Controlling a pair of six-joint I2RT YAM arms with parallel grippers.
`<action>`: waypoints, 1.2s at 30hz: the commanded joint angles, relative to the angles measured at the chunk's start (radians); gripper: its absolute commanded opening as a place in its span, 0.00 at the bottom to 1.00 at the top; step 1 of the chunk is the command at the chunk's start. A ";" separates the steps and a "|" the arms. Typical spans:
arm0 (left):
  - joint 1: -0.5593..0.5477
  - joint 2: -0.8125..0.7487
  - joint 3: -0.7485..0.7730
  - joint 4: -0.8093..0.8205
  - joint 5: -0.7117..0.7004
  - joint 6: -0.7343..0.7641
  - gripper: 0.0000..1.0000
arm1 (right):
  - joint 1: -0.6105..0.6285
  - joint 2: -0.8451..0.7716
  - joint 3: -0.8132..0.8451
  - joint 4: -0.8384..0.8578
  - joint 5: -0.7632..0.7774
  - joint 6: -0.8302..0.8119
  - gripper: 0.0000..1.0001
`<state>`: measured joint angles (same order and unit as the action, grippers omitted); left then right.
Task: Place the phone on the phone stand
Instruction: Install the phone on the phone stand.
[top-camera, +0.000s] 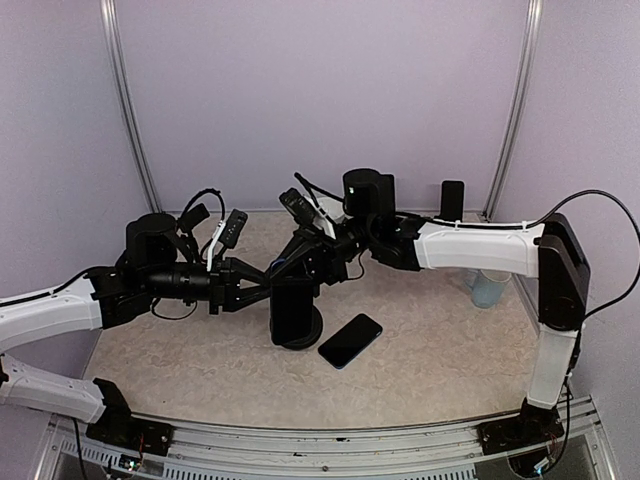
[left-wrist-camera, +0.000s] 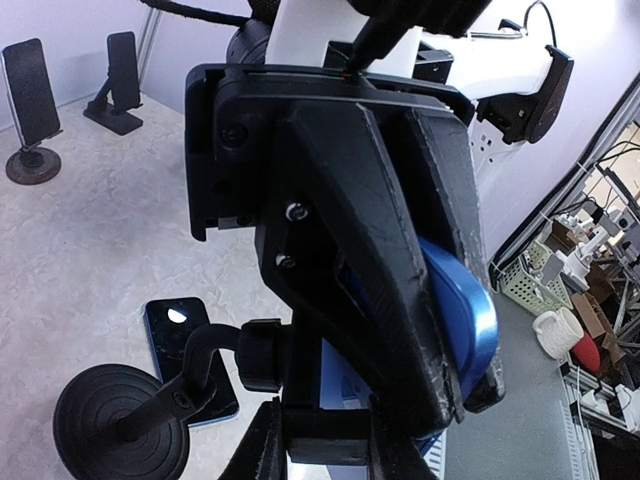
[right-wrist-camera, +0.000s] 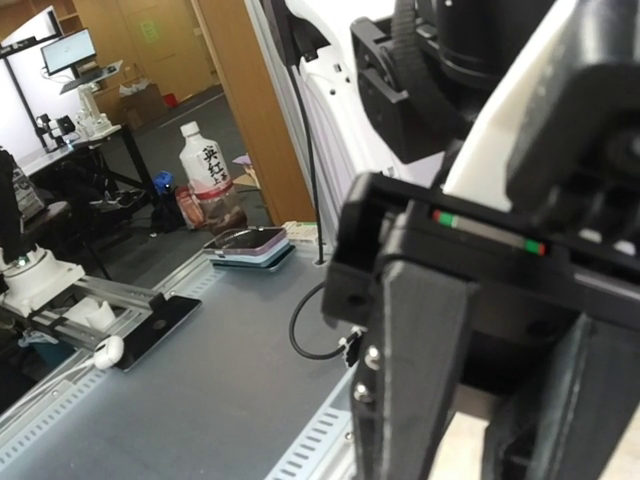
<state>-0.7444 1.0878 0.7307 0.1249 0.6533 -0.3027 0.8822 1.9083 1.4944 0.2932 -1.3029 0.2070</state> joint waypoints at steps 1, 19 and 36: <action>-0.001 -0.078 0.062 0.050 0.065 0.038 0.00 | -0.077 -0.054 -0.014 -0.074 -0.002 -0.025 0.00; -0.001 -0.104 0.062 0.029 0.076 0.041 0.00 | -0.112 -0.073 -0.025 -0.127 0.013 -0.064 0.00; 0.012 -0.117 0.071 -0.004 0.069 0.049 0.00 | -0.117 -0.074 -0.013 -0.202 0.026 -0.117 0.00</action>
<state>-0.7410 1.0534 0.7433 0.0700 0.6300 -0.2821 0.8501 1.8790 1.4929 0.1799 -1.2697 0.1108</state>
